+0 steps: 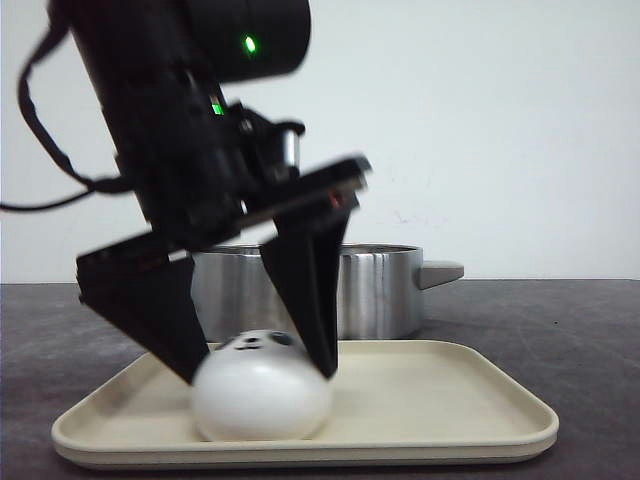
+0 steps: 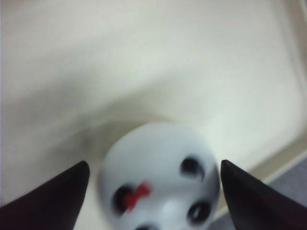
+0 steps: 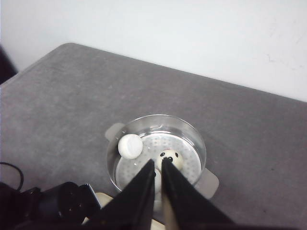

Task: Steam buns
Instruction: 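Lower the left gripper onto the last panda bun and close it, then lift the bun with the left gripper over the pot and release it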

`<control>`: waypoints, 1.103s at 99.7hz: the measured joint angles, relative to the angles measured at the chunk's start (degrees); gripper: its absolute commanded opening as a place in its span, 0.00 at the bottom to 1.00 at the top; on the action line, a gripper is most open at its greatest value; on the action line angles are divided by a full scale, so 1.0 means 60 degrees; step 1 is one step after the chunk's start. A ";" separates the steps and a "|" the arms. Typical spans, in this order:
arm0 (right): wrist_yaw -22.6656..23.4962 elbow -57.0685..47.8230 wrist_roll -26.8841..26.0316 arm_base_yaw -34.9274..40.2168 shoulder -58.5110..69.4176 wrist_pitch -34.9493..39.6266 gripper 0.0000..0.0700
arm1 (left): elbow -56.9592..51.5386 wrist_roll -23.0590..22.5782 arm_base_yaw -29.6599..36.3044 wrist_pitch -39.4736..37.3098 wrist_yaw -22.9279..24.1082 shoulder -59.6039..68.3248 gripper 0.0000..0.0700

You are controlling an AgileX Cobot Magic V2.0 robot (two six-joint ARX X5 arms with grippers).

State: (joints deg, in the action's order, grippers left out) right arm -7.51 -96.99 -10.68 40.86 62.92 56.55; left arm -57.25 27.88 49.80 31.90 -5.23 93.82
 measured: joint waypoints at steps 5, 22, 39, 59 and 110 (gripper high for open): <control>0.0000 0.0000 0.0022 0.0000 0.0000 0.0000 0.02 | 0.0000 0.0015 -0.0004 -0.0055 0.0131 0.0109 0.74; 0.0000 0.0000 0.0069 0.0000 -0.0004 0.0000 0.02 | -0.0087 0.0029 0.0000 -0.0073 0.0353 0.0226 0.27; -0.0004 0.0000 0.0226 0.0000 -0.0004 0.0000 0.02 | -0.0109 -0.0004 -0.0007 -0.0007 0.0386 0.0291 0.00; 0.0000 0.0000 0.0313 0.0000 -0.0004 0.0000 0.02 | -0.0310 -0.0015 -0.0004 0.0164 0.0390 0.0175 0.00; -0.0004 0.0000 0.0317 0.0000 -0.0004 0.0055 0.02 | -0.3883 -0.2448 -0.1195 -0.0954 0.2616 -0.0780 0.00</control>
State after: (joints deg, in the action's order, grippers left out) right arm -7.53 -96.99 -8.78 40.86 62.89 56.88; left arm -80.55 13.19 42.63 26.17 10.46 89.14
